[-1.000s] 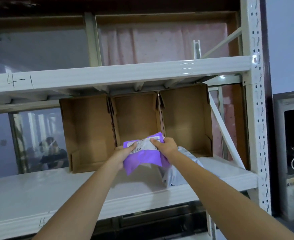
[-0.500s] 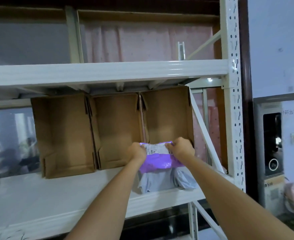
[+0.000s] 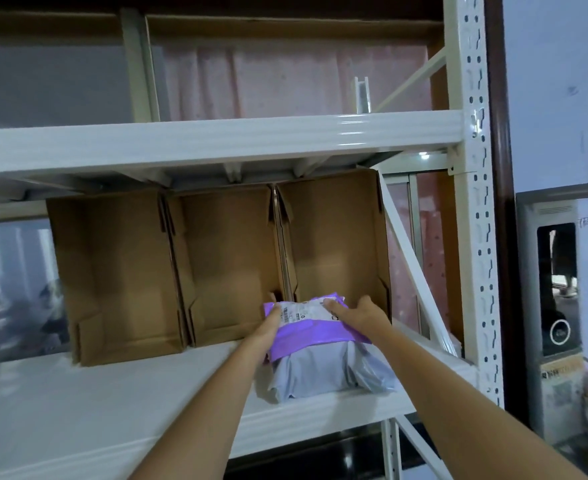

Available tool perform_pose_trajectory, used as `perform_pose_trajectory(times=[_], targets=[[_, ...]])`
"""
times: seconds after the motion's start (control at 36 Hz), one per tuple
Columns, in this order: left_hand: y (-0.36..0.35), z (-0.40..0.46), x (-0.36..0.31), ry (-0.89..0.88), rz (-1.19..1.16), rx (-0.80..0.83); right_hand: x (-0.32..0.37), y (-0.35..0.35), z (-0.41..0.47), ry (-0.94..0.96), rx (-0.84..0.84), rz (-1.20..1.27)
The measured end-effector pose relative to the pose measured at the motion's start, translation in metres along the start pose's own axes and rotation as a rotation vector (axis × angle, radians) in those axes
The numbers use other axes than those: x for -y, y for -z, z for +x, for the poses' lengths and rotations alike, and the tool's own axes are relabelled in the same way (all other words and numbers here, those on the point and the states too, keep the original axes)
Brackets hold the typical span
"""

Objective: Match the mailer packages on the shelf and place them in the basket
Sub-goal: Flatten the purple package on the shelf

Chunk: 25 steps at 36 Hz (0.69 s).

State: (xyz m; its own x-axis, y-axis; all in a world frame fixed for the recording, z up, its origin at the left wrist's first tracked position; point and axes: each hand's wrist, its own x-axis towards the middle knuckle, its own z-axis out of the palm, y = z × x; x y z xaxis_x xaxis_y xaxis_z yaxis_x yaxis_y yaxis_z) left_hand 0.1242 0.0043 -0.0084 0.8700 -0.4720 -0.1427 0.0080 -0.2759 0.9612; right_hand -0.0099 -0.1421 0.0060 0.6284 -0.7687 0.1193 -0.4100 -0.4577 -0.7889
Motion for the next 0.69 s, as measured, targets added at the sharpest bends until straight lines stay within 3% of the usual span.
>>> perform_pose_trajectory(times=[0.11,0.33,0.58,0.69], targets=[[0.002,-0.032,-0.007,-0.024,-0.074,0.088,0.0,0.002,-0.007,-0.111,0.236,0.111],[-0.003,-0.038,-0.01,-0.026,-0.168,0.059,-0.004,-0.014,-0.005,-0.21,0.39,0.326],[0.004,-0.056,-0.001,-0.009,-0.43,0.149,-0.002,-0.02,-0.027,-0.206,0.451,0.499],[0.01,-0.064,-0.001,-0.052,-0.498,0.181,0.003,-0.025,-0.034,-0.147,0.385,0.541]])
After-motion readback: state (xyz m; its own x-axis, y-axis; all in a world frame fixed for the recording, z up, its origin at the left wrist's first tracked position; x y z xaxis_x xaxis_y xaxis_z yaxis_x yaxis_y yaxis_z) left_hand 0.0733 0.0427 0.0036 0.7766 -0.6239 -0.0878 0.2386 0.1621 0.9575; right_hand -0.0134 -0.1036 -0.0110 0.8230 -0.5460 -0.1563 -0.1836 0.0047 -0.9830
